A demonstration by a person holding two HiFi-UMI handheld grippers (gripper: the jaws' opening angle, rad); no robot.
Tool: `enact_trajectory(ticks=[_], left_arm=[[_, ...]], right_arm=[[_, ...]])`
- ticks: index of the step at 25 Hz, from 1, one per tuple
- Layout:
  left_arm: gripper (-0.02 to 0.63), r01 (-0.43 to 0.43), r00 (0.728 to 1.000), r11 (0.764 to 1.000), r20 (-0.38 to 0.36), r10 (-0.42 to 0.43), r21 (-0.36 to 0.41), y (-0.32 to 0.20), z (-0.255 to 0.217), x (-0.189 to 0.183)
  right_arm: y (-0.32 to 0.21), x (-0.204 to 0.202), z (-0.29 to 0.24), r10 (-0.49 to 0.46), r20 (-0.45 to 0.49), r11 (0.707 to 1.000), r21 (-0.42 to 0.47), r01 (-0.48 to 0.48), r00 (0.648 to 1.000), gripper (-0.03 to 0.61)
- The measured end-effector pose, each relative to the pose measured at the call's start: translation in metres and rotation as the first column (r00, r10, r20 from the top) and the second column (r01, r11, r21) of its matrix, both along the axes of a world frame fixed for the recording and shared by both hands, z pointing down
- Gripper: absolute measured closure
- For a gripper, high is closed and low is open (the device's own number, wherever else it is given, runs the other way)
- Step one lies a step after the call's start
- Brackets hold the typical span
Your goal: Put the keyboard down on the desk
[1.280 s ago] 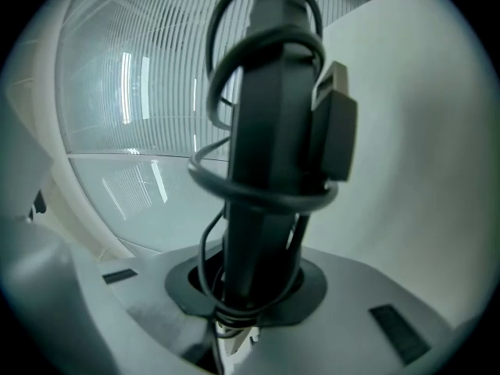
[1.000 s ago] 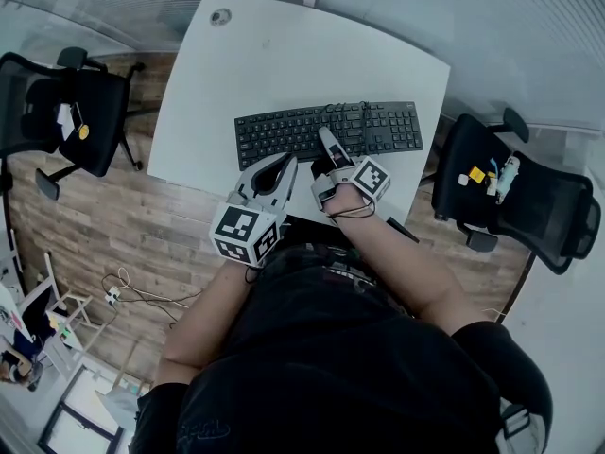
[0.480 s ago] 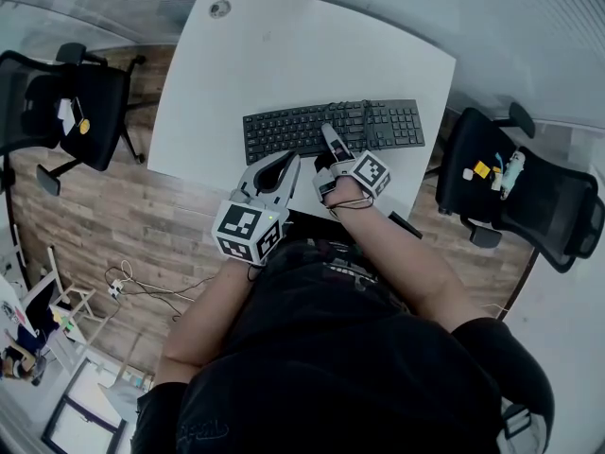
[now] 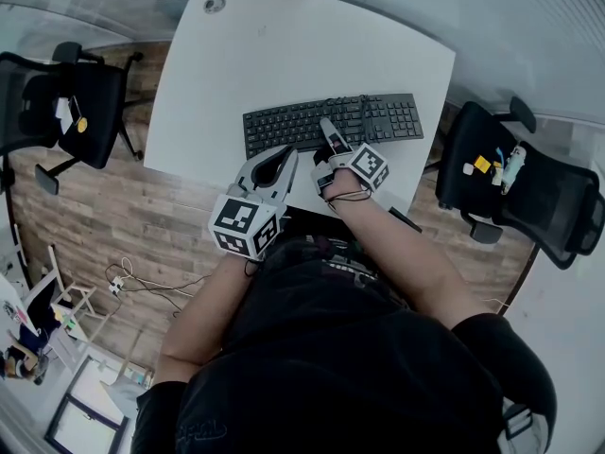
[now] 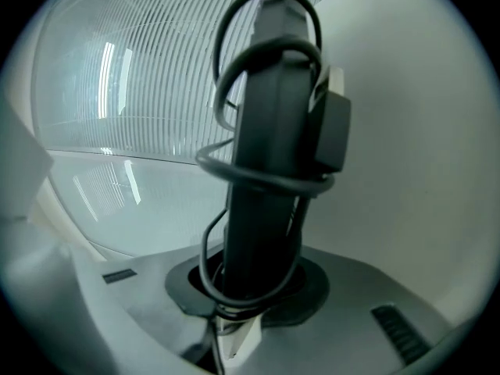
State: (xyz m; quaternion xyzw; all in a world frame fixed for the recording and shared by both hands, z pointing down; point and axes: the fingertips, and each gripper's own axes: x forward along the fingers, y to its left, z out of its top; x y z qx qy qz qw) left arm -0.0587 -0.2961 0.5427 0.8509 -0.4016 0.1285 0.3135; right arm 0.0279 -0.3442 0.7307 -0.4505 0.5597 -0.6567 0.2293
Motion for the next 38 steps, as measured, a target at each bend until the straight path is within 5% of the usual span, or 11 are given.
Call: enact_trajectory(ticks=[15, 27, 38], left_arm=[[0.586, -0.02, 0.999, 0.999, -0.027, 0.02, -0.027, 0.005, 0.006, 0.007], [0.584, 0.004, 0.998, 1.0, -0.058, -0.005, -0.018, 0.01, -0.003, -0.004], [0.586, 0.017, 0.997, 1.0, -0.079, -0.016, 0.011, 0.02, -0.021, -0.018]], right_arm=[[0.003, 0.002, 0.008, -0.008, -0.037, 0.999, -0.043, 0.006, 0.999, 0.49], [0.004, -0.008, 0.0, -0.051, 0.019, 0.996, -0.076, 0.052, 0.999, 0.235], [0.029, -0.018, 0.002, -0.178, -0.082, 0.979, -0.112, 0.168, 0.981, 0.195]])
